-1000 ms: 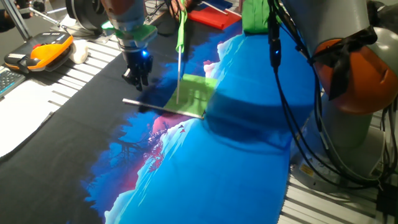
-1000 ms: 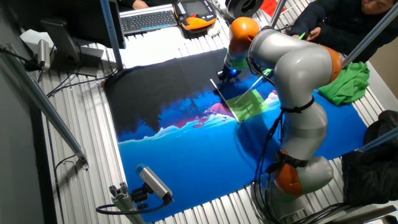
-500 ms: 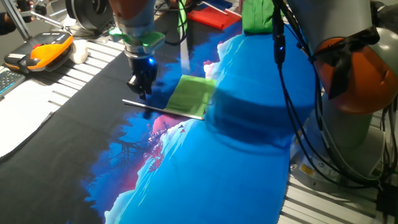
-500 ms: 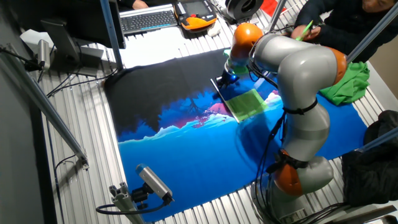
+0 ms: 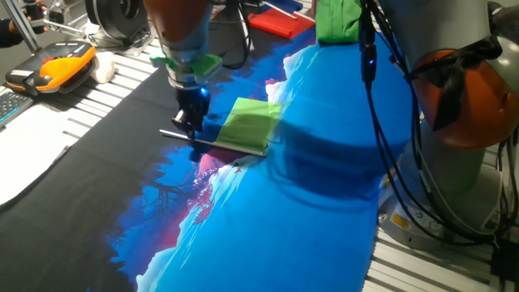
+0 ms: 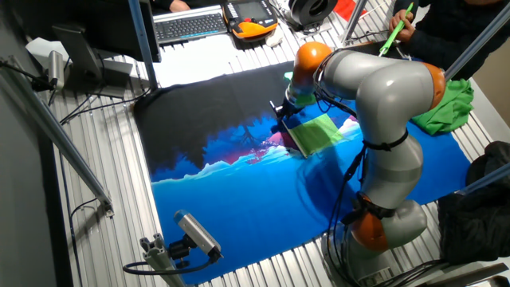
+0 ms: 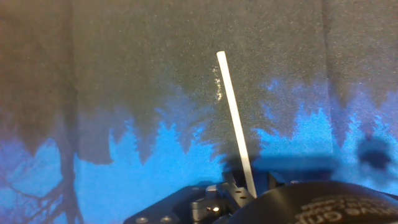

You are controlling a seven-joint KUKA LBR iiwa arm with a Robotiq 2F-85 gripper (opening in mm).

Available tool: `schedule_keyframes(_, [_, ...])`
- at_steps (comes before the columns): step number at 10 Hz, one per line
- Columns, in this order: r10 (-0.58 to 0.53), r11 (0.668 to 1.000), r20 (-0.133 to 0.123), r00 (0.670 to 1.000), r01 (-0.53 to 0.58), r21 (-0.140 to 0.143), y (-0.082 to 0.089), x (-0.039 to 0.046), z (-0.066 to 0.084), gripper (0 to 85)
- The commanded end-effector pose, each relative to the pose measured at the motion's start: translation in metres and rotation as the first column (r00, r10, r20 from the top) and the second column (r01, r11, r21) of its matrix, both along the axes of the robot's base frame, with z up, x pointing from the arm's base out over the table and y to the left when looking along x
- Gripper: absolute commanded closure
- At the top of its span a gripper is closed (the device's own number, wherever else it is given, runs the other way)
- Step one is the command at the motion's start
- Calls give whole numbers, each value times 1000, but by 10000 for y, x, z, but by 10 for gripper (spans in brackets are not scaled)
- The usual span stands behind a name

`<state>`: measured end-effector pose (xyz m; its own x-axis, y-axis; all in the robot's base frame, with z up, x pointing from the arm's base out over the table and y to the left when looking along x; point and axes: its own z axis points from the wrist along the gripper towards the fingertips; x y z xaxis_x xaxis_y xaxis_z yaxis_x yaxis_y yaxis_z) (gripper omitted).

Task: Wave the flag

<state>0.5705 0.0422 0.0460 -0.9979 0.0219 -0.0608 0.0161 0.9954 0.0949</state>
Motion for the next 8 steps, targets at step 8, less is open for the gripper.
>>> schedule_keyframes(8, [21, 1000, 26, 999, -20, -7, -21, -13, -169, 510])
